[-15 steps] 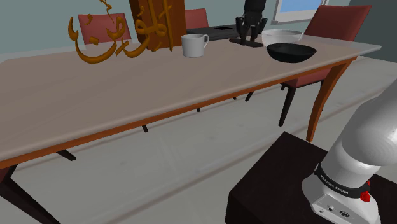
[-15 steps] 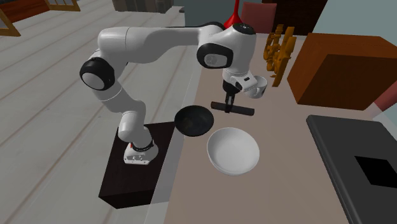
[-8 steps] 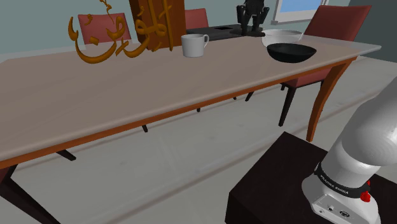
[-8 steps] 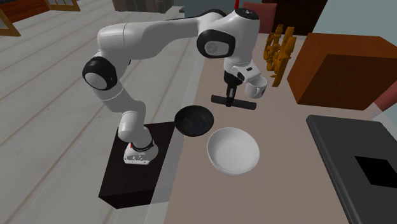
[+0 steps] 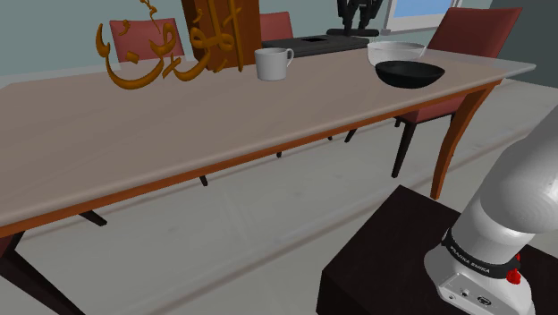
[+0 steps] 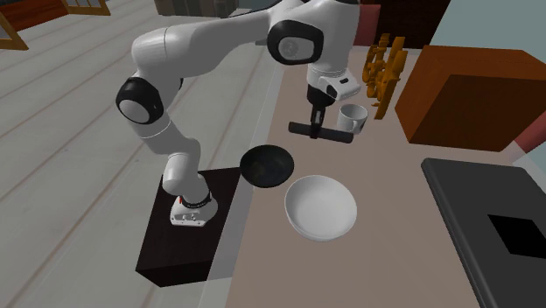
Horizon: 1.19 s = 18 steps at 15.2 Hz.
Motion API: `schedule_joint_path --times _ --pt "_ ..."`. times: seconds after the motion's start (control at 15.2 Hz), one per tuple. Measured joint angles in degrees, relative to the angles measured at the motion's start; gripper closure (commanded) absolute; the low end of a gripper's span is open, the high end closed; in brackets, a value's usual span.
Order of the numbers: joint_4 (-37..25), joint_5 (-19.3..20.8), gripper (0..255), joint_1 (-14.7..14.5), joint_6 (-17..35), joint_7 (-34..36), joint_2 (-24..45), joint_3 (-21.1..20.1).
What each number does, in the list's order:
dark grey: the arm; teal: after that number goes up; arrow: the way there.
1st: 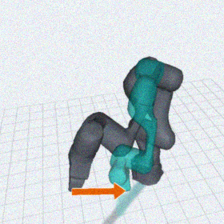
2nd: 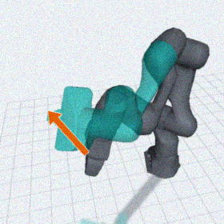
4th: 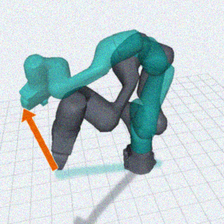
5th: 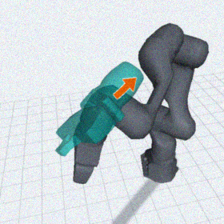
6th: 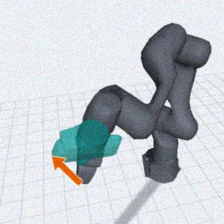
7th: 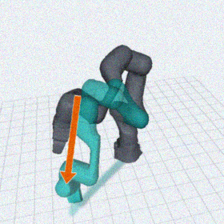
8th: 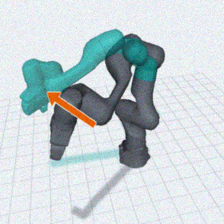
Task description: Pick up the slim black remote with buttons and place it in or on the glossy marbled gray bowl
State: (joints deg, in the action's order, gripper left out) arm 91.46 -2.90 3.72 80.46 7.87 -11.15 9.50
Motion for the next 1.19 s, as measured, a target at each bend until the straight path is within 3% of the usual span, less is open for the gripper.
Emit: schedule_joint_path --times 0.86,1.19 --pt "21.1 5.4 255 3.8 -3.1 -5.6 -24.3 2.9" --pt "26.3 6.3 255 4.4 -0.9 -6.3 -27.4 3.5"
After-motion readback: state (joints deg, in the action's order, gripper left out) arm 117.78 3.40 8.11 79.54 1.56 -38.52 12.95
